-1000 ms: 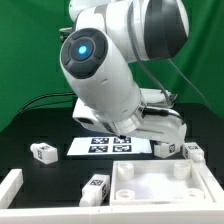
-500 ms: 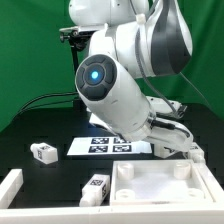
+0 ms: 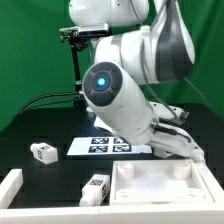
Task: Assemble one leg
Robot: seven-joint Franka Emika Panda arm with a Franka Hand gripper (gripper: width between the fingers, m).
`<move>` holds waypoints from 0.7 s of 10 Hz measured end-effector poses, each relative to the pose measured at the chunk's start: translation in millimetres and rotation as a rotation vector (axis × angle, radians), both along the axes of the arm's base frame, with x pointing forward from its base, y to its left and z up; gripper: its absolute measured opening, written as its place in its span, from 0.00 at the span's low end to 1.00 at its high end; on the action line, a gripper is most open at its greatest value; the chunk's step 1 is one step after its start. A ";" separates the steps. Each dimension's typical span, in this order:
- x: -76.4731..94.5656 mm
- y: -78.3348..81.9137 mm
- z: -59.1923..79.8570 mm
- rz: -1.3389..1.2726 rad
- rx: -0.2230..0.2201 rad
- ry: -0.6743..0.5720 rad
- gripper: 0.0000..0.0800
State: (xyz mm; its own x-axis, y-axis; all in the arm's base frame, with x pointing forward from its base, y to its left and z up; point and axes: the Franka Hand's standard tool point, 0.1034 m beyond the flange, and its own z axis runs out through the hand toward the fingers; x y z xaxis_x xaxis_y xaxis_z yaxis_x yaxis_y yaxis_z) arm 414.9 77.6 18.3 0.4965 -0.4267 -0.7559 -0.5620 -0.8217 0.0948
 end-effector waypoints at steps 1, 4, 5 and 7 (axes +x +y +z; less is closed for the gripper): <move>-8.0 5.2 -4.6 0.006 -0.002 0.006 0.81; -16.2 8.0 -7.3 0.015 0.008 0.040 0.81; -15.2 7.8 -8.2 0.014 0.007 0.036 0.81; -15.4 7.7 -8.3 0.015 0.007 0.036 0.46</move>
Offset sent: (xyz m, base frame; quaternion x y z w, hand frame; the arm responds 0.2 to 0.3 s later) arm -0.0041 -0.0045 0.0026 -0.0439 -0.0442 0.0074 0.9980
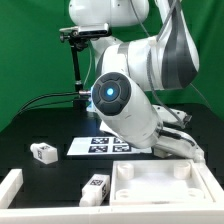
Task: Assemble one leg
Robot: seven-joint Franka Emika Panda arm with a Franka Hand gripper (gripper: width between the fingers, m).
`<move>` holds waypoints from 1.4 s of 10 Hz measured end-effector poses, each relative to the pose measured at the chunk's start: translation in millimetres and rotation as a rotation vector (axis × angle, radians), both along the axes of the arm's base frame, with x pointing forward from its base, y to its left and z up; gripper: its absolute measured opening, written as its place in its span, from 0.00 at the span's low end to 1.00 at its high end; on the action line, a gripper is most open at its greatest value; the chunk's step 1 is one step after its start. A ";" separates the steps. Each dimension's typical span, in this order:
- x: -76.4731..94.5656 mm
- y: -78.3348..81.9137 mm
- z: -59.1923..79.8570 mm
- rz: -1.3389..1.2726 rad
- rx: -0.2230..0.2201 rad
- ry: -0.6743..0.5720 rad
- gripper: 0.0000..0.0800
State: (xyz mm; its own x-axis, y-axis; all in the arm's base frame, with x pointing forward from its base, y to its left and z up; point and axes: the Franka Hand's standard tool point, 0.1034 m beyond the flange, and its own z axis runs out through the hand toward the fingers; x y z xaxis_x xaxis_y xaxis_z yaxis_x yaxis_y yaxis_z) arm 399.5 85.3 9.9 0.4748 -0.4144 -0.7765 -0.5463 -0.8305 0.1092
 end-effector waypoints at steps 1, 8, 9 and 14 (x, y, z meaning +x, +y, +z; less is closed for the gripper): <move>0.1 0.1 0.1 0.000 0.000 0.000 0.46; 48.2 -17.5 43.6 0.004 0.045 -0.018 0.40; 66.6 -24.3 57.2 0.004 0.059 -0.032 0.40; 116.4 -16.7 87.5 0.060 -0.094 -0.369 0.40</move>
Offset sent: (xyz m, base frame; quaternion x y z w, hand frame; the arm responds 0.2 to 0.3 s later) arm 0.0000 0.0000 0.0000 0.0000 0.0000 0.0000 1.0000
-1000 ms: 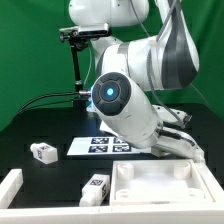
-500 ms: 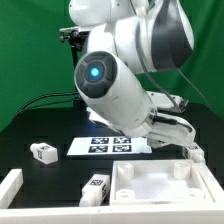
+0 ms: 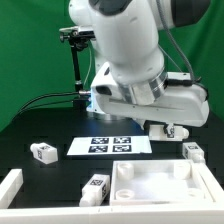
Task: Assemble one leg
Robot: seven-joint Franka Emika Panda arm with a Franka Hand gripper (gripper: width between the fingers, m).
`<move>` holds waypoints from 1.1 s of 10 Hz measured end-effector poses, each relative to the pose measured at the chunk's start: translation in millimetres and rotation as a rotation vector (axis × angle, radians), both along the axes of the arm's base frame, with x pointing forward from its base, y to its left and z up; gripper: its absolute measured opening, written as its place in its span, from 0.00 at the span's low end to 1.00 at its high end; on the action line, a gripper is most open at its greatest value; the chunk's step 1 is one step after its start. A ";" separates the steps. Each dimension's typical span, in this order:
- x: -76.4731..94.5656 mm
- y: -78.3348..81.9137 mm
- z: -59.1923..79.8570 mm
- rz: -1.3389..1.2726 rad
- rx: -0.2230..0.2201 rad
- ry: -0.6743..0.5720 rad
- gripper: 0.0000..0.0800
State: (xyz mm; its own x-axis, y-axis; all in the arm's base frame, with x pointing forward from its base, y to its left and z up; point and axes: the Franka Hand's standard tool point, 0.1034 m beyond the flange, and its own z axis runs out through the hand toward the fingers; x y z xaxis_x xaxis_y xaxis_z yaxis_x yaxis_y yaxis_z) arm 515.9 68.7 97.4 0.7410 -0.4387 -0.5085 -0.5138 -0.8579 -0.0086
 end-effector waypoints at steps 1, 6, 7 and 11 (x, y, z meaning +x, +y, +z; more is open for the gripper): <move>0.5 0.0 2.1 0.025 -0.009 -0.057 0.40; 64.3 -32.6 68.9 0.268 -0.150 -0.502 0.40; 58.9 -17.8 64.2 0.253 -0.167 -0.577 0.40; 65.9 -17.6 51.2 0.329 -0.214 -0.723 0.40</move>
Offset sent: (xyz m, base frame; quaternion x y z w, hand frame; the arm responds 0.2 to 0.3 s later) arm 0.0374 -0.0517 0.0583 -0.0416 0.2016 -0.1253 0.9705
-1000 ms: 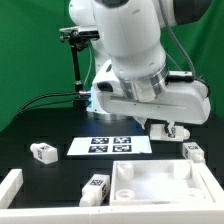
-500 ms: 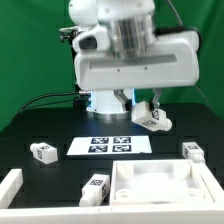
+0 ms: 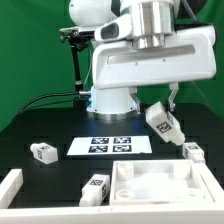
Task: Assemble one leg
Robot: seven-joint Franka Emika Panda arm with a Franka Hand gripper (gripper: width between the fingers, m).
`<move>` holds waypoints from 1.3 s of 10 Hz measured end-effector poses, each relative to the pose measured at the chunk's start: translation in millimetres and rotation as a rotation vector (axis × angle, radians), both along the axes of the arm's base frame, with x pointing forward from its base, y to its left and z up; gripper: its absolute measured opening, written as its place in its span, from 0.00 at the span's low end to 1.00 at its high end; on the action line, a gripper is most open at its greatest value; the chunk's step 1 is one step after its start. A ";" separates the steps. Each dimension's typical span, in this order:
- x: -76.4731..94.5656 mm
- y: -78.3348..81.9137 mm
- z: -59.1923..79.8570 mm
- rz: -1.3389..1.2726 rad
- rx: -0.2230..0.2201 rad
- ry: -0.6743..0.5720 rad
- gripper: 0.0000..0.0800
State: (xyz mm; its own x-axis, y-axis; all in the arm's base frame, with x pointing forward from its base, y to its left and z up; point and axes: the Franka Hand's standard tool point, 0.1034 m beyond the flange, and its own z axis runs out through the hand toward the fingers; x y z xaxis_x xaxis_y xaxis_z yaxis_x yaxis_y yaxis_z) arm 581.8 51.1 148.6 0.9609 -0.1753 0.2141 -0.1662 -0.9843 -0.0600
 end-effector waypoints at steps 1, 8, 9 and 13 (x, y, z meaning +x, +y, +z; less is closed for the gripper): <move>10.1 -4.4 6.8 0.046 -0.033 -0.015 0.40; 27.2 -11.8 17.9 0.159 -0.090 -0.069 0.40; 32.9 -5.6 16.6 0.193 -0.106 -0.137 0.40; 34.4 27.5 10.9 0.301 -0.141 -0.337 0.40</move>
Offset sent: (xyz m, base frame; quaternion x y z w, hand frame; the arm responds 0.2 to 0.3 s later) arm 0.0144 -0.0228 0.0218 -0.0003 0.0101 -0.0447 0.9989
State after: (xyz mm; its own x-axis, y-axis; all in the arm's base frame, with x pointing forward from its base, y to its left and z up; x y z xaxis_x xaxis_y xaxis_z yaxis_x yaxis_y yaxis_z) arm 616.2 78.6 159.5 0.8375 0.1535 0.5244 0.1336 -0.9881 0.0760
